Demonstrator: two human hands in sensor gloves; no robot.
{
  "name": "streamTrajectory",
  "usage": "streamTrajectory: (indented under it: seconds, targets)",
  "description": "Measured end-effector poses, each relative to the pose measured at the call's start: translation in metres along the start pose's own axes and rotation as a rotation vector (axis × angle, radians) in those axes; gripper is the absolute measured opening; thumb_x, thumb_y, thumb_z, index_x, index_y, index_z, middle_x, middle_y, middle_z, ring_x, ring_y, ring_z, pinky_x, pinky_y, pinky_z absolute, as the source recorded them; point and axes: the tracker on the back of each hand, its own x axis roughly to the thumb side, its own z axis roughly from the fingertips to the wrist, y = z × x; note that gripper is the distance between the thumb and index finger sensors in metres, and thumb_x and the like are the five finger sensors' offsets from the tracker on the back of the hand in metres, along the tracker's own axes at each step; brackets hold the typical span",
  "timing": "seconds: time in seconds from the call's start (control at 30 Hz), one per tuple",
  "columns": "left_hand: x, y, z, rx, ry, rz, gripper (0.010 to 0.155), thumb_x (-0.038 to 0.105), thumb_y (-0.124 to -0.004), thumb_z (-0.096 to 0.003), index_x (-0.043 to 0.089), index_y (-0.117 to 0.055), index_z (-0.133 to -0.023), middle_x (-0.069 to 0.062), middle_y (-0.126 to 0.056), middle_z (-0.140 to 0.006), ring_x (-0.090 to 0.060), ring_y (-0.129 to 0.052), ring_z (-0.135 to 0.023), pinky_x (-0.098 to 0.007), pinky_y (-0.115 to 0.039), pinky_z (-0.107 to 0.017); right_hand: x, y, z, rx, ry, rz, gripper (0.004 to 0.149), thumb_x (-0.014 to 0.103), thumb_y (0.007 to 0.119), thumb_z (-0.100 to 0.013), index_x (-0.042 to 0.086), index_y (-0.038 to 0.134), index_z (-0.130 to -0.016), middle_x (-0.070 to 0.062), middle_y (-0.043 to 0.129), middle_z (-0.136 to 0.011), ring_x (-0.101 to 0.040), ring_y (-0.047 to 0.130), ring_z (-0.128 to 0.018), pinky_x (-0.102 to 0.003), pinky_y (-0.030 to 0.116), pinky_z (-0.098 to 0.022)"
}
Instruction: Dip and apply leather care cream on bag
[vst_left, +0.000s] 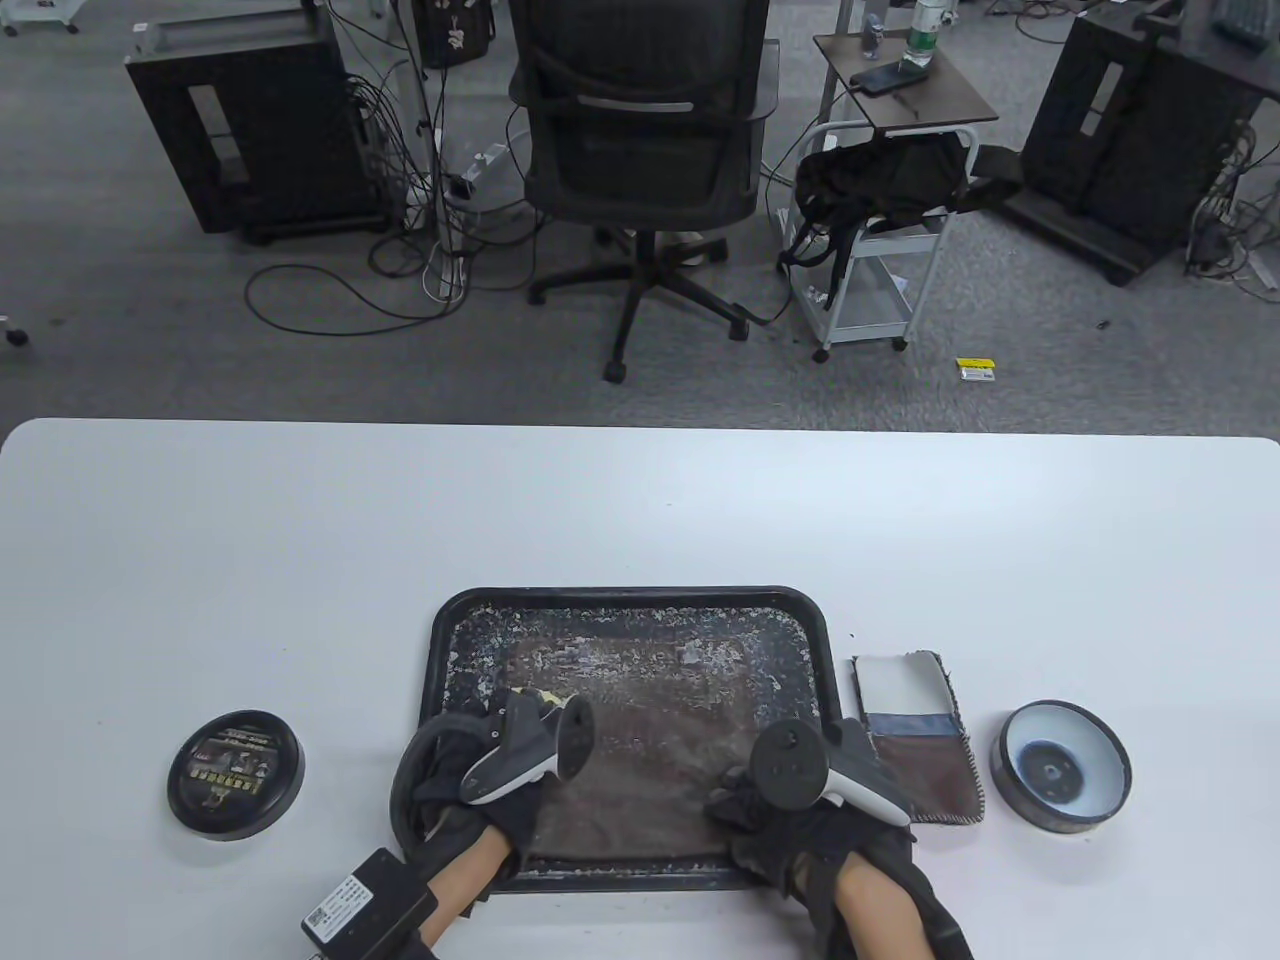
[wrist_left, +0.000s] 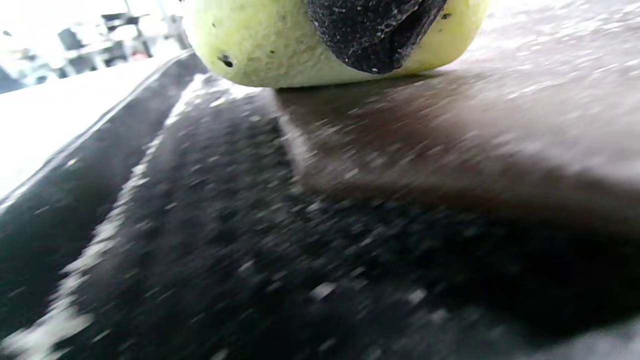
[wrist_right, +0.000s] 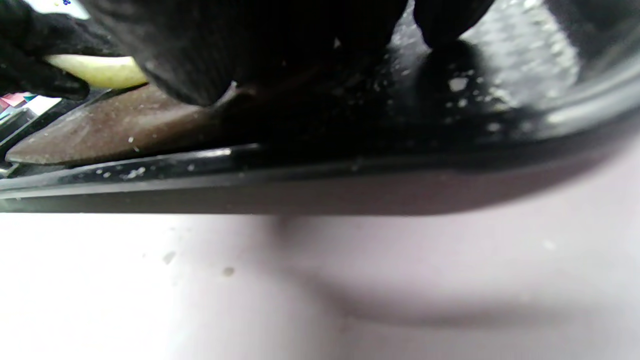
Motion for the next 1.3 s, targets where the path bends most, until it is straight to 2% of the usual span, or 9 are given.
streamTrajectory:
  seconds: [0.1,0.2,0.27,0.33,0.47,0.57,0.67,0.9,1.3]
  targets:
    - [-0.015,-0.004,0.003,-0.016,0.06,0.031,0.061,0.03,-0.079,-0.0407,0.04,-0.055,-0.096,0.008,-0.056,-0.108,-0.02,-0.063,-0.103,-0.041,-0.059,-0.076,0.0,0.001,0.0,0.006,-0.007,-0.007,0.058,0.034,0.08,-0.042,0.023,0.071,-0.099,-0.005,0.058,-0.106,-0.035,0.052,-0.097,-0.058,0.055,-0.068]
    - [-0.026,-0.005,0.004,-0.05,0.098,0.07,0.061,0.03,-0.079,-0.0407,0.038,-0.055,-0.097,0.006,-0.058,-0.107,-0.022,-0.067,-0.102,-0.041,-0.062,-0.075,0.0,0.004,-0.001,0.03,-0.015,-0.03,0.059,0.032,0.079,-0.043,0.021,0.068,-0.1,-0.007,0.047,-0.108,-0.037,0.044,-0.098,-0.06,0.049,-0.069]
    - [-0.026,-0.006,0.005,-0.04,0.089,0.09,0.062,0.03,-0.079,-0.0408,0.037,-0.055,-0.097,0.005,-0.057,-0.107,-0.023,-0.066,-0.102,-0.041,-0.062,-0.074,0.0,0.004,-0.001,0.021,0.0,-0.032,0.058,0.032,0.079,-0.043,0.022,0.068,-0.099,-0.012,0.04,-0.107,-0.042,0.04,-0.097,-0.06,0.048,-0.069]
    - [-0.022,-0.007,0.006,-0.026,0.085,0.056,0.062,0.031,-0.078,-0.0408,0.037,-0.055,-0.097,0.005,-0.058,-0.107,-0.023,-0.066,-0.101,-0.041,-0.062,-0.075,0.0,0.003,-0.001,0.006,0.007,-0.008,0.057,0.032,0.079,-0.043,0.024,0.07,-0.098,-0.014,0.041,-0.105,-0.045,0.038,-0.096,-0.061,0.047,-0.069]
    - [-0.008,-0.003,0.009,0.012,0.061,-0.018,0.061,0.032,-0.079,-0.0408,0.035,-0.057,-0.098,0.003,-0.059,-0.107,-0.024,-0.067,-0.1,-0.041,-0.063,-0.074,0.0,0.002,-0.001,0.023,0.013,0.0,0.055,0.03,0.077,-0.044,0.025,0.069,-0.098,-0.013,0.048,-0.104,-0.046,0.041,-0.096,-0.061,0.048,-0.069]
    - [0.001,-0.001,0.01,0.043,0.004,-0.018,0.061,0.032,-0.079,-0.0405,0.034,-0.057,-0.098,0.002,-0.061,-0.106,-0.025,-0.069,-0.099,-0.041,-0.064,-0.073,0.0,-0.002,0.001,-0.009,0.003,0.024,0.054,0.029,0.077,-0.043,0.026,0.073,-0.096,-0.011,0.057,-0.103,-0.045,0.051,-0.096,-0.059,0.056,-0.068]
    - [0.014,0.001,0.01,0.051,-0.05,0.014,0.061,0.032,-0.079,-0.0407,0.034,-0.057,-0.098,0.003,-0.06,-0.106,-0.024,-0.068,-0.099,-0.041,-0.064,-0.073,0.003,-0.005,0.003,-0.061,-0.003,0.051,0.052,0.028,0.078,-0.042,0.019,0.081,-0.093,-0.012,0.071,-0.099,-0.043,0.064,-0.093,-0.058,0.064,-0.066]
    - [0.045,0.01,0.005,0.062,-0.14,0.042,0.061,0.033,-0.079,-0.0407,0.033,-0.057,-0.098,0.002,-0.06,-0.106,-0.025,-0.068,-0.099,-0.041,-0.064,-0.073,0.0,-0.006,0.005,-0.031,-0.022,0.021,0.053,0.027,0.078,-0.041,0.018,0.079,-0.094,-0.014,0.069,-0.1,-0.044,0.063,-0.093,-0.058,0.065,-0.065]
    - [0.129,0.028,-0.008,0.124,-0.401,0.19,0.061,0.033,-0.078,-0.041,0.037,-0.056,-0.098,0.007,-0.056,-0.107,-0.021,-0.061,-0.101,-0.04,-0.059,-0.074,-0.005,-0.005,0.006,-0.002,-0.04,-0.028,0.055,0.026,0.078,-0.041,0.018,0.077,-0.095,-0.014,0.065,-0.102,-0.043,0.059,-0.095,-0.058,0.063,-0.066]
